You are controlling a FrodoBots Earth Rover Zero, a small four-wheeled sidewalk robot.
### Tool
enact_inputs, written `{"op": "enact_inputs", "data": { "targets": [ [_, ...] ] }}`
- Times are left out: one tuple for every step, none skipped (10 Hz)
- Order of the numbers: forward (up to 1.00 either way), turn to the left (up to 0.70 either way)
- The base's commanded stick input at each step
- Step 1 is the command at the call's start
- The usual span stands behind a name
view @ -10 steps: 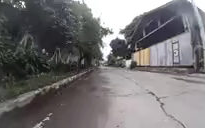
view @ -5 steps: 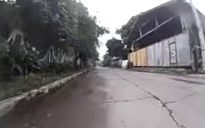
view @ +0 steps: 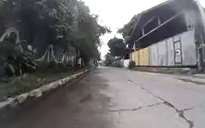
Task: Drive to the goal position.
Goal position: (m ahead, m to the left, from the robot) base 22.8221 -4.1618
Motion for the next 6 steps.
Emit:
{"op": "enact_inputs", "data": {
  "targets": [
    [0.7,-0.35],
    [0.7,-0.22],
    [0.7,-0.05],
    [0.7,-0.01],
    [0.7,0.0],
    [0.7,0.0]
  ]
}}
